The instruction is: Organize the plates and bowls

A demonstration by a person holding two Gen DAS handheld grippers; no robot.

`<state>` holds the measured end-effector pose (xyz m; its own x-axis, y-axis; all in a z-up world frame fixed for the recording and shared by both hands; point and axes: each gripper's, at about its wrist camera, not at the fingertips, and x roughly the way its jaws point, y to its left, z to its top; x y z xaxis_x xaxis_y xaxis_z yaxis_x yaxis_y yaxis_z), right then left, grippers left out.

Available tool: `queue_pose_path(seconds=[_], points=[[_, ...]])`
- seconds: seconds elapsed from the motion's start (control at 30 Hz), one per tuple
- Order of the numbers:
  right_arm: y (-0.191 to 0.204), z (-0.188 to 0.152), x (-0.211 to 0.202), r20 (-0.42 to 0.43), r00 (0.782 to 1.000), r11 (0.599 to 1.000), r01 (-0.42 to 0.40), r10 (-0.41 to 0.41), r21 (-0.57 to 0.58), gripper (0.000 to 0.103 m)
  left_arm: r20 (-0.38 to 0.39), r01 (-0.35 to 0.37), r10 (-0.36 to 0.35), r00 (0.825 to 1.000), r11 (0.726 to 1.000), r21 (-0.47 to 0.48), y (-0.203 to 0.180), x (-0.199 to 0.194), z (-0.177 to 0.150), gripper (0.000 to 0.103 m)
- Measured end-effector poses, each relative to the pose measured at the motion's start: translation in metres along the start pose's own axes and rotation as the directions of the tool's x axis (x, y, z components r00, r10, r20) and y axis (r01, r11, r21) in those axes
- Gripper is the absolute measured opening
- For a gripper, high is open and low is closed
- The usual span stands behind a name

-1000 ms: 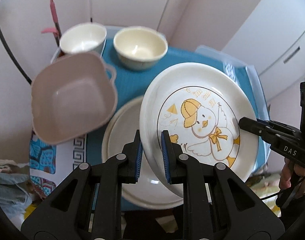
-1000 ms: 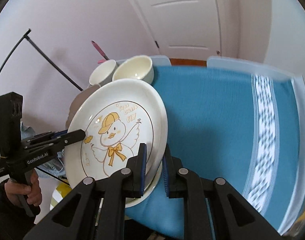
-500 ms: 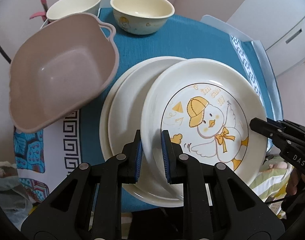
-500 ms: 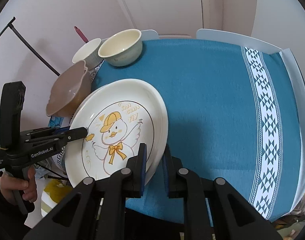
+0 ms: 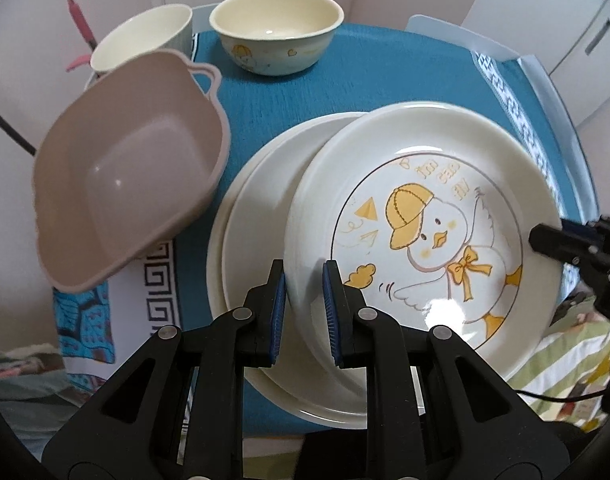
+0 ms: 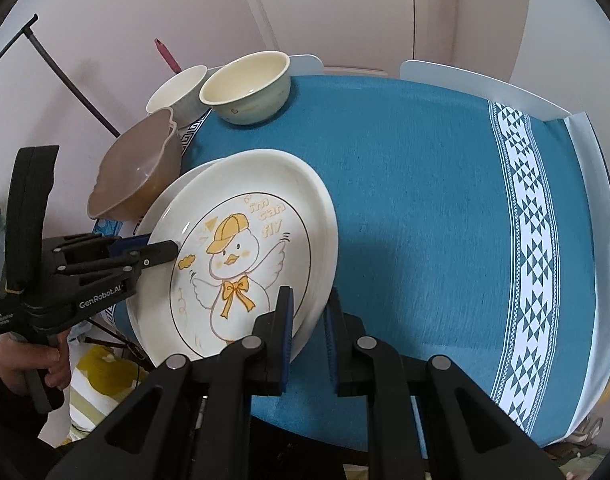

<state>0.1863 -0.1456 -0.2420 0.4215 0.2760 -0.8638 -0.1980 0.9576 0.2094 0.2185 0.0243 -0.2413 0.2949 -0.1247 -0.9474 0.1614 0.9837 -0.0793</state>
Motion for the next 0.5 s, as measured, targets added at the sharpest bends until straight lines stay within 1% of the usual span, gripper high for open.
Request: queue_pose_path(seconds=[0.1, 0.17, 0.4, 0.5], points=[[0.001, 0.003, 0.001, -0.008, 1.0, 1.0, 0.005, -0.005, -0.008, 0.014, 0.011, -0.061, 0.061, 0.998, 0.997, 0.053, -0.007, -0.002, 0.0, 0.017], [0.003, 0.004, 0.002, -0.011, 1.0, 1.0, 0.005, -0.005, -0.016, 0.014, 0.017, -0.094, 0.093, 0.996, 0.993, 0.07, -0.009, -0.003, 0.0, 0.017], [0.007, 0.006, 0.01, -0.026, 1.0, 0.999, -0.019, 0.018, -0.032, 0.014, 0.025, -0.174, 0.172, 0.985, 0.98, 0.097, -0.01, -0.003, 0.0, 0.017], [0.009, 0.007, 0.013, -0.031, 0.999, 0.999, -0.021, 0.02, -0.038, 0.014, 0.027, -0.188, 0.186, 0.982, 0.977, 0.098, -0.01, -0.003, 0.0, 0.017]])
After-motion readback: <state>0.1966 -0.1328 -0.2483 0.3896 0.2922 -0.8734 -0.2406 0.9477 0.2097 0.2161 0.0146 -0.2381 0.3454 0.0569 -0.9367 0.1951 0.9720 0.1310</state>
